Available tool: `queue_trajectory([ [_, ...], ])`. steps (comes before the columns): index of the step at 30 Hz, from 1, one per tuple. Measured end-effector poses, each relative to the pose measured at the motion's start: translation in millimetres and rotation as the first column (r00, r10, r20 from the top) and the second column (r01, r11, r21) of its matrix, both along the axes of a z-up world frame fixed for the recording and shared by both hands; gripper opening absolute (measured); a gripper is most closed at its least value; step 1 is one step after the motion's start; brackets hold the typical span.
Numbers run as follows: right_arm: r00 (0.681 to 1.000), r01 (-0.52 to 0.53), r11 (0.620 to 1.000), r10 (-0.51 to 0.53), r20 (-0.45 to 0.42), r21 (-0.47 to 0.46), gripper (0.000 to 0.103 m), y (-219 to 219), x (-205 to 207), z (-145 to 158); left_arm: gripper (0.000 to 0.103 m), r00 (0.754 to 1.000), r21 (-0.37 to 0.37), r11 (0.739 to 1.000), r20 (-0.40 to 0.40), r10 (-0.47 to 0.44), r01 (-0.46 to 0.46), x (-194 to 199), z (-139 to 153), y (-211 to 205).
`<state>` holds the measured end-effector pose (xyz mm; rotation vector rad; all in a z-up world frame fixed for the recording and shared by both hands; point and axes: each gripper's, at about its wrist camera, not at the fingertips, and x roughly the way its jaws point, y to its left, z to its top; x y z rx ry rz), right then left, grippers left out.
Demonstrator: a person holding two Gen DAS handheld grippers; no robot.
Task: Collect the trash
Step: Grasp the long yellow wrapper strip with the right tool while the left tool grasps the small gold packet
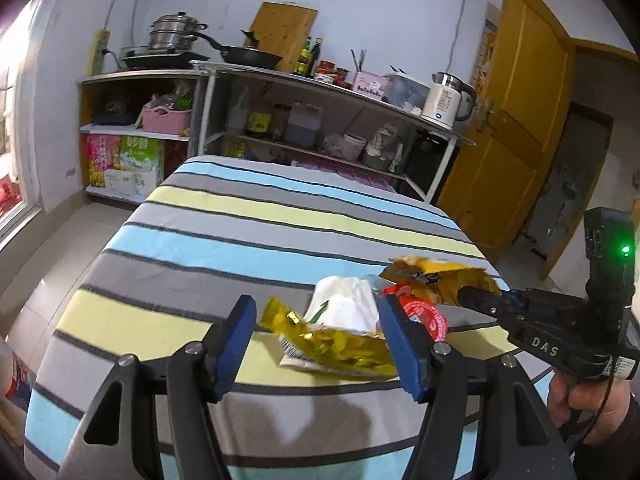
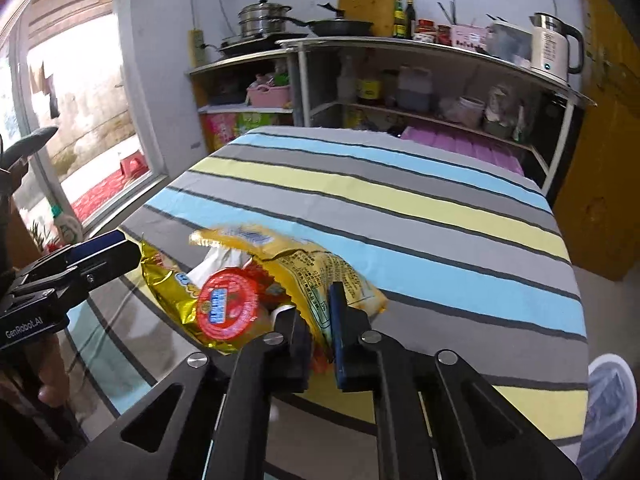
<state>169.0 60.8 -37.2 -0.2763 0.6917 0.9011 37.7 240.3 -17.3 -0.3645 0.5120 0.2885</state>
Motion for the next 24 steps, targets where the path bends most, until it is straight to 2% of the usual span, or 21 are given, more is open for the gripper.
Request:
queue_trajectory([
  [4,0.999,0.033,0.999,-0.033,-0.012,0.032,0.004,-13.7,2.1,3.6,0.066,1.0,-0.015,1.0,-0.027,-0.003,0.003,10.3,-1.4,0.2],
  [9,0.998,0.054,0.997,-0.052,-0.031,0.055,0.004,-34.4,0.2,8.0,0.066,0.994,-0.088,0.992,-0.074,0.082,-0.089,8.3,-12.5,12.3],
  [15,0.997,0.063,0.996,-0.061,-0.044,0.063,0.004,-49.1,0.9,8.4,0.066,0.989,-0.177,0.979,-0.128,0.078,-0.1,22.9,-28.1,11.7],
  [17,0.997,0.07,0.995,-0.067,-0.046,0.067,0.004,-54.2,1.9,9.0,0.056,0.989,-0.187,0.978,-0.131,0.067,-0.091,28.6,-29.7,9.2],
  [19,0.996,0.079,0.994,-0.076,-0.044,0.072,0.004,-60.6,0.6,9.9,0.041,0.989,-0.187,0.979,-0.138,0.062,-0.087,33.0,-30.4,6.6],
  [21,0.996,0.086,0.993,-0.083,-0.044,0.077,0.004,-65.2,0.8,10.5,0.03,0.988,-0.18,0.98,-0.141,0.062,-0.088,35.9,-30.5,4.1],
  [23,0.995,0.091,0.993,-0.088,-0.044,0.081,0.004,-69.8,1.3,10.9,0.024,0.989,-0.182,0.979,-0.136,0.066,-0.09,34.0,-29.5,2.1],
  [24,0.995,0.095,0.992,-0.092,-0.044,0.084,0.004,-72.4,1.6,11.6,0.017,0.989,-0.179,0.98,-0.133,0.068,-0.091,31.9,-28.4,1.6],
])
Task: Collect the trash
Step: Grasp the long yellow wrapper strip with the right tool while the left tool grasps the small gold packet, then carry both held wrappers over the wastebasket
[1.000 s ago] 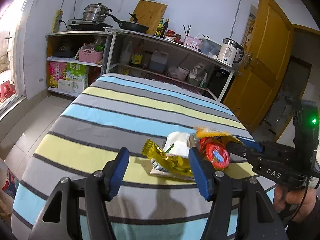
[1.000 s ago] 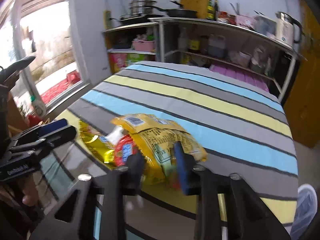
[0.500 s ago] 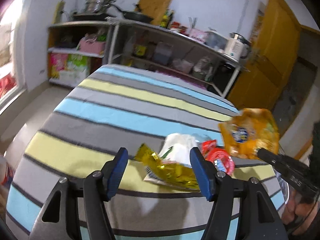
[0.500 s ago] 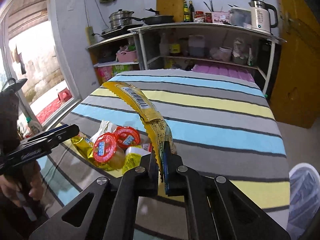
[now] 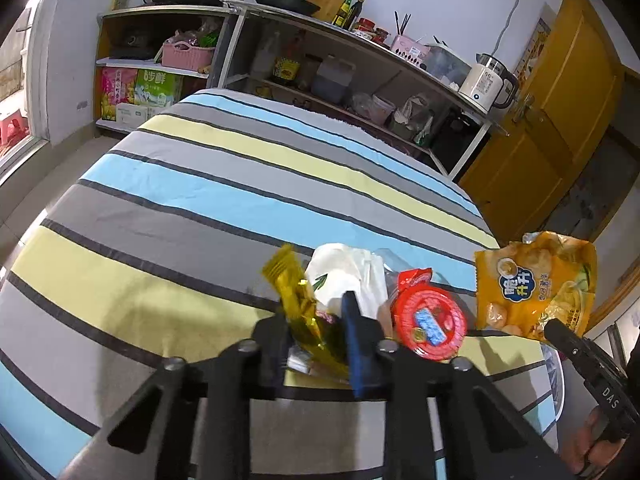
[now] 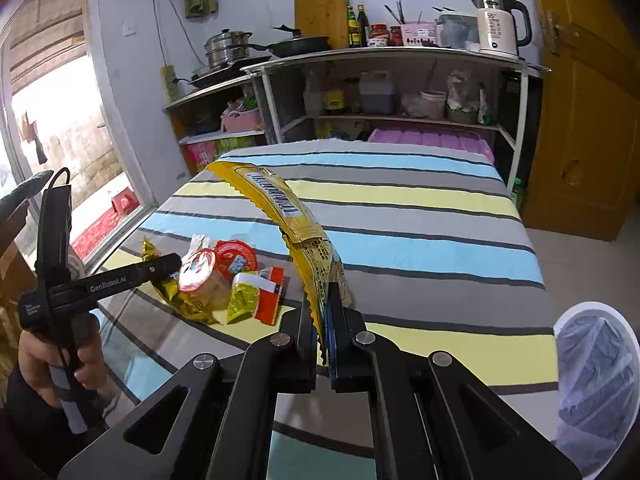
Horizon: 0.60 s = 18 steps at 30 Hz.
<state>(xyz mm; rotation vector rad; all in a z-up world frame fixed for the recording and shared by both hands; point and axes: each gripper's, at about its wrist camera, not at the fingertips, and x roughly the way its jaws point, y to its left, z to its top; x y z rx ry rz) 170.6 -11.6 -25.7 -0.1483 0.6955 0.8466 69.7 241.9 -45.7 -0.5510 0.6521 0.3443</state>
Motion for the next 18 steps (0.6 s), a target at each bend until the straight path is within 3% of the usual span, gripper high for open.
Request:
queue_trajectory([
  [4,1.0,0.012,1.0,-0.012,0.005,0.014,0.004,-9.8,0.9,2.5,0.01,1.0,0.013,1.0,0.02,0.007,-0.007,-7.8,8.8,-4.1],
  [13,0.999,0.045,0.997,-0.047,0.022,0.062,0.004,-37.0,-7.7,16.5,0.01,0.996,0.081,0.997,0.089,-0.005,-0.002,-24.5,48.5,-20.1],
  [18,0.997,0.065,0.994,-0.069,0.042,0.091,0.004,-54.2,-14.6,26.8,0.01,0.99,0.116,0.992,0.128,-0.058,0.043,-24.2,69.8,-42.3],
])
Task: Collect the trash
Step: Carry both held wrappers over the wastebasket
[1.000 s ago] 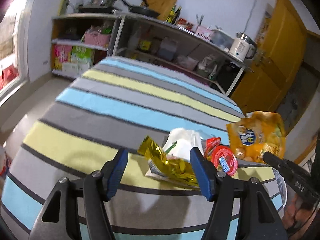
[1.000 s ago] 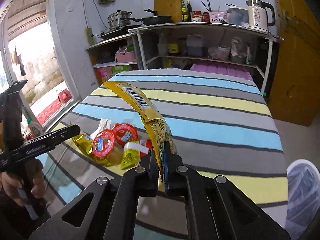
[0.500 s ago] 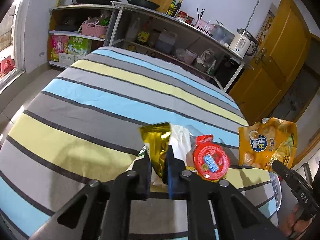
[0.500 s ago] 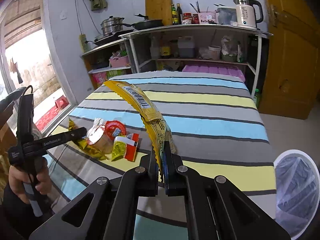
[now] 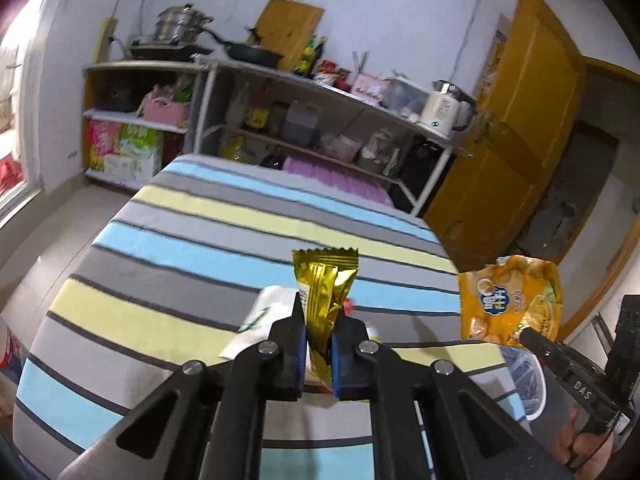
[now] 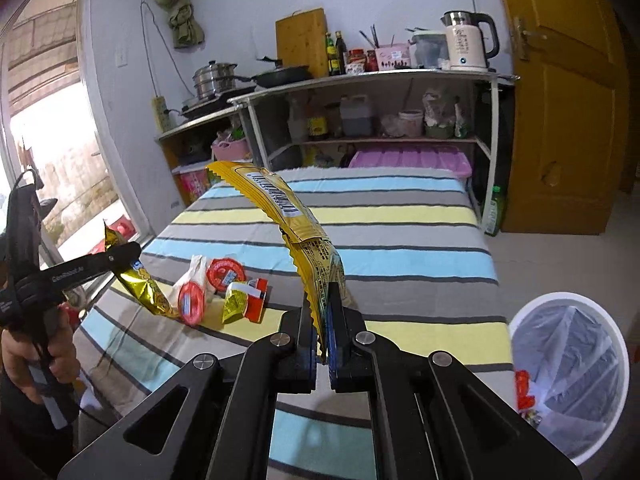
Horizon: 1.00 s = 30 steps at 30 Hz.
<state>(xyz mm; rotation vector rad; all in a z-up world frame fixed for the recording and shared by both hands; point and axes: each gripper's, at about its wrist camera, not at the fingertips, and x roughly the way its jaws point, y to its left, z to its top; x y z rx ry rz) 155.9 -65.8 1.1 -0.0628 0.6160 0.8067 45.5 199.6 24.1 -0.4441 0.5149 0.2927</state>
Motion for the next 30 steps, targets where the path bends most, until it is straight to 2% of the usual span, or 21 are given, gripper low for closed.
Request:
queue_trajectory([
  [6,0.999,0.045,0.999,-0.045,0.02,0.021,0.004,-27.5,-7.0,8.6,0.01,0.995,0.029,0.995,0.027,-0.091,0.09,13.5,15.5,-32.2],
  [12,0.994,0.106,0.994,-0.107,0.023,0.026,0.004,-56.9,-6.0,11.0,0.01,0.981,0.049,0.98,0.03,-0.193,0.191,34.5,21.2,-67.8],
  [30,0.956,0.292,0.956,-0.292,0.008,0.04,0.004,-152.1,-1.4,3.4,0.01,0.901,0.089,0.897,-0.008,-0.434,0.433,93.9,21.6,-177.8],
])
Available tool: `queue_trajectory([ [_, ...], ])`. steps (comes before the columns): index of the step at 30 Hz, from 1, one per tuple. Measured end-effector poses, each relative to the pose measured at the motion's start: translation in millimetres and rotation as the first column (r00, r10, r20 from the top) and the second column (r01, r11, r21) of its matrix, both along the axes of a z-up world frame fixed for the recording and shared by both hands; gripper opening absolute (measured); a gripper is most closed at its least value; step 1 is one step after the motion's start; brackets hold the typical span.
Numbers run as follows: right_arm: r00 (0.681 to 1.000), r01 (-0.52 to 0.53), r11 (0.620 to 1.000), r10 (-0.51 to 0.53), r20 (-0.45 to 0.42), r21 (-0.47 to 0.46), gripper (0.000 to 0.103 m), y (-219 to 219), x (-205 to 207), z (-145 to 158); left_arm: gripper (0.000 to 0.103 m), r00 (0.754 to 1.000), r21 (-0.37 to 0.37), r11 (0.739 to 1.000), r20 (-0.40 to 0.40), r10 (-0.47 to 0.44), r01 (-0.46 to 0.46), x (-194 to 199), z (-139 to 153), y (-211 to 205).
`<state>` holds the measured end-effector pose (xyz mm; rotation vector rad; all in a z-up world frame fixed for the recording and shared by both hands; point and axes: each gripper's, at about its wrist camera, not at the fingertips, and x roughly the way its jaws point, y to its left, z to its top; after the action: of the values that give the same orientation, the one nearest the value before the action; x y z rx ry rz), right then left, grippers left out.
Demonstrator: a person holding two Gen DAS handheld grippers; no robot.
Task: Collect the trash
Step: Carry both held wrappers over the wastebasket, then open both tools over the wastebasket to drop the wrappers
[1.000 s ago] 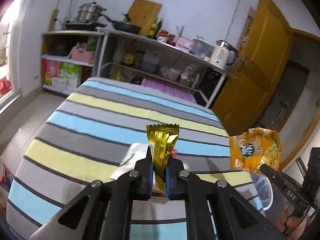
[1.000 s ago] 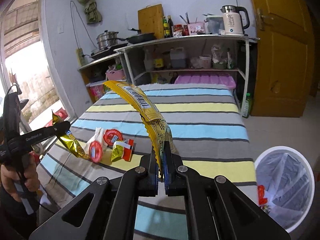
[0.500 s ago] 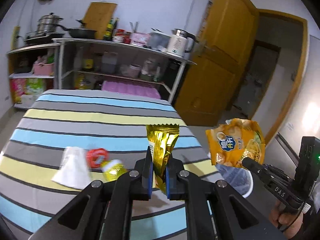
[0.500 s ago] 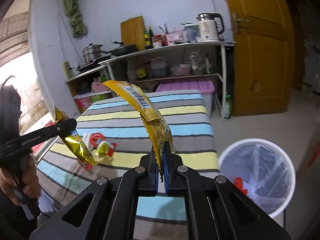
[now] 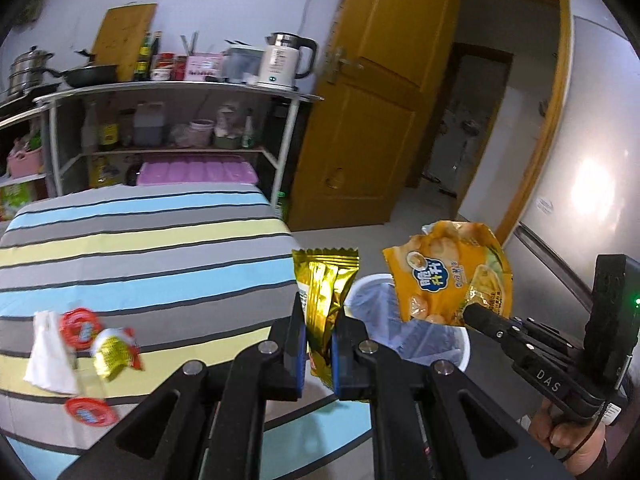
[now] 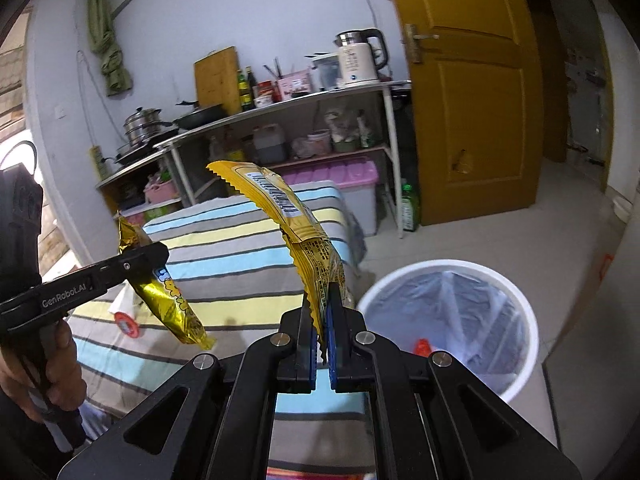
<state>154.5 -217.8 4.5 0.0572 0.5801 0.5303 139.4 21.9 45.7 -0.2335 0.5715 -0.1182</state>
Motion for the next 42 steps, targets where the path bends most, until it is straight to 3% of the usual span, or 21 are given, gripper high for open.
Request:
queue_trajectory([
  [11,0.997,0.069,0.998,-0.069,-0.044,0.014,0.004,-38.0,12.8,-16.7,0.01,0.994,0.026,0.994,-0.03,-0.103,0.103,36.8,-7.4,-55.6],
  [20,0.988,0.119,0.993,-0.116,-0.103,0.015,0.004,-62.4,30.1,-37.8,0.01,0.983,0.03,0.986,-0.087,-0.16,0.163,62.6,-30.1,-86.9],
  [35,0.971,0.135,0.991,-0.13,-0.2,0.011,0.005,-82.7,56.8,-73.8,0.011,0.964,0.045,0.977,-0.18,-0.198,0.209,100.5,-62.0,-116.4],
  [38,0.965,0.141,0.99,-0.137,-0.224,0.004,0.006,-84.5,61.7,-79.5,0.016,0.958,0.042,0.975,-0.201,-0.205,0.218,104.7,-66.6,-121.2],
  [40,0.961,0.145,0.989,-0.143,-0.237,-0.007,0.006,-83.4,64.5,-81.8,0.028,0.956,0.037,0.975,-0.209,-0.207,0.219,106.3,-68.4,-123.1],
  [42,0.96,0.145,0.989,-0.144,-0.241,-0.013,0.007,-83.2,64.8,-84.6,0.031,0.955,0.03,0.976,-0.212,-0.206,0.217,106.4,-69.4,-122.7],
])
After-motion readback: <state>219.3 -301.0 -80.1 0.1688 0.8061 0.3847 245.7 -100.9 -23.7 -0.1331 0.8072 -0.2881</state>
